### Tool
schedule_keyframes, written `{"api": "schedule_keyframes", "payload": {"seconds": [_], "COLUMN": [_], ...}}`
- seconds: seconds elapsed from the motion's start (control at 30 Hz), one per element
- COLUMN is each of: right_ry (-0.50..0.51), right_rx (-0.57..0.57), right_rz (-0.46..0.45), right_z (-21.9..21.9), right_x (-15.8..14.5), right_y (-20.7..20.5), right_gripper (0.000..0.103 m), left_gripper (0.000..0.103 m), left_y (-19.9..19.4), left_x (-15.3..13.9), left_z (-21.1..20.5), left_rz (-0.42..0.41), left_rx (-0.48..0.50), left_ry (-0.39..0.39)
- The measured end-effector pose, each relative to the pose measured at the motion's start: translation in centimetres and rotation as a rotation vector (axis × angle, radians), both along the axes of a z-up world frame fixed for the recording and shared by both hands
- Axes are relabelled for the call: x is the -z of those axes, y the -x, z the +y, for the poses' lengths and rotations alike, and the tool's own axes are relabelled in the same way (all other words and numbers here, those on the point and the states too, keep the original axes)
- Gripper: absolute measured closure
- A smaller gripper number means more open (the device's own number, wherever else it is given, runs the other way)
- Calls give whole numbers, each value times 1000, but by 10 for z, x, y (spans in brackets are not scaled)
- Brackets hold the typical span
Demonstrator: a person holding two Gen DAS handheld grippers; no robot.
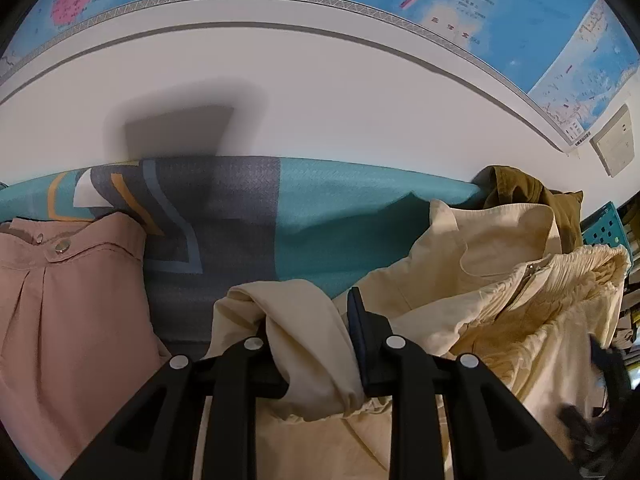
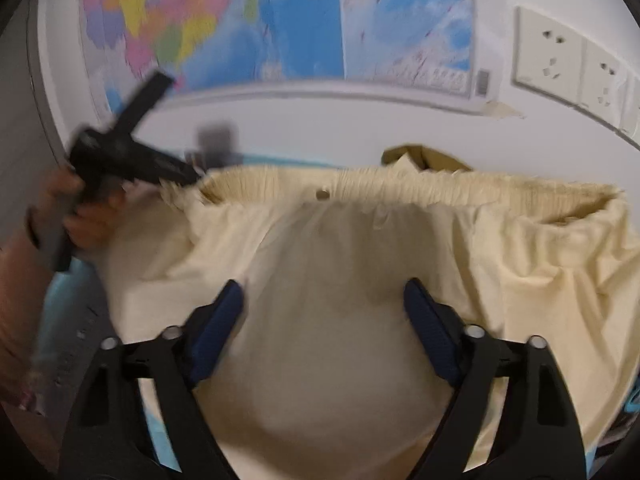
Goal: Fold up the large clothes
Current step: 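Open both grippers and release the cream shirt onto the bed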
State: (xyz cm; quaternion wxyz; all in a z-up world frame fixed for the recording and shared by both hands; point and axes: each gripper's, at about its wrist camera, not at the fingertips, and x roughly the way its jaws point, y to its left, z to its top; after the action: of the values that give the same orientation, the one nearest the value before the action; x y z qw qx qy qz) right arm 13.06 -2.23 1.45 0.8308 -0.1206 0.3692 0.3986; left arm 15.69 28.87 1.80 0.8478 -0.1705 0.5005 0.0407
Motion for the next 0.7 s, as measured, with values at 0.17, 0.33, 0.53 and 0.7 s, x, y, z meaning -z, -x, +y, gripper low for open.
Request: {"api": "schedule_keyframes", "payload": {"seconds": [0.17,0.33,0.53,0.7], "right_ry": [-4,-116,-37,-40], "right_rx": [25,69,143,116], "right_rz": [7,-85,-5,6], "right_z": [-4,-18,-5,-13], "right_x": [8,-29,10,20], "right_y": [-15,-15,-58,-48], "right_gripper": [102,103,102,89], "left_gripper": [76,50,30,27], "left_y": [8,39,94,129], "left_x": [-6,-34,-67,-30], "left_z": [6,9,12,9], "left_rz": [-28,-154,-348,-302], "left_rx": [5,6,6,37], "left_ry": [29,77,-6,-113]}}
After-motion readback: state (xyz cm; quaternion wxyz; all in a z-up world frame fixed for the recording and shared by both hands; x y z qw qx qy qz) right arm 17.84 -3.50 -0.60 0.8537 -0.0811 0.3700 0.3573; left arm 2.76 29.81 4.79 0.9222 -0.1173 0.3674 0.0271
